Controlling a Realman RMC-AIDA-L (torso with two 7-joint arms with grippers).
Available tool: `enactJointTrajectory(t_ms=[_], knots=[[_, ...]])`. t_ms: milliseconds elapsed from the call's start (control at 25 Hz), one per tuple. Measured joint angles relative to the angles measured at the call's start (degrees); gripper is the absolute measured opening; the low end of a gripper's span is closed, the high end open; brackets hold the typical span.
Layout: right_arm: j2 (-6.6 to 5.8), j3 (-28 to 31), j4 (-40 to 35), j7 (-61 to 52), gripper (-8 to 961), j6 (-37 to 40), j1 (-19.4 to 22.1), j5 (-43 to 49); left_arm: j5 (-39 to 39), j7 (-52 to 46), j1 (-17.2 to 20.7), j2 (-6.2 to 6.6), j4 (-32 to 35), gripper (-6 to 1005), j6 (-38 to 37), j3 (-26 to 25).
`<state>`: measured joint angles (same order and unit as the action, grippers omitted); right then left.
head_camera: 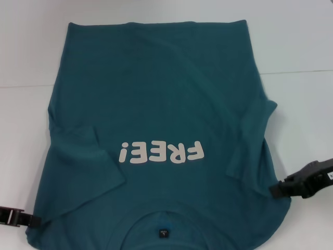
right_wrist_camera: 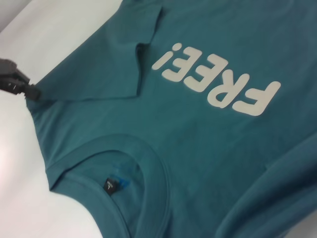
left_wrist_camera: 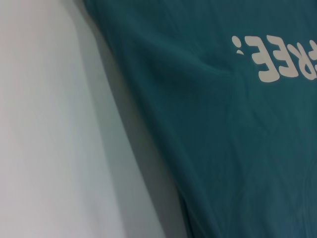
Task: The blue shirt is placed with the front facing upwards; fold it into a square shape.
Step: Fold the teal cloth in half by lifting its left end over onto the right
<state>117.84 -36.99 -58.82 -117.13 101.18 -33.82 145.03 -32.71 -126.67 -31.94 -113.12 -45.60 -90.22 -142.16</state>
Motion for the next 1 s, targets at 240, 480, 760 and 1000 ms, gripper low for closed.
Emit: enactJointTrajectory(t_ms=[240,480,760,1000], knots=[[0.09,0.0,-3.0,1.3,35,2.4,2.4,0.1,-0.2,3.5,1.3,-0.08,-0.1,29,-1.3,-2.3],[0.09,-0.2,-3.7,2.9,35,4.0,4.3,1.6,-0.3,5.6,2.7,-0.06,-0.3,29,-3.4,-3.0],[-0.06,-1.8,-3.7,4.0,35,6.4,5.0,4.6,-0.3,7.3,4.4,-0.17,-1.5,30,-6.2,-3.5],[0.4,-3.6,-3.8,4.3,35,8.8,5.2,7.4,0.0,9.5,5.6,-0.09,-1.8,30,-8.9,-3.4]])
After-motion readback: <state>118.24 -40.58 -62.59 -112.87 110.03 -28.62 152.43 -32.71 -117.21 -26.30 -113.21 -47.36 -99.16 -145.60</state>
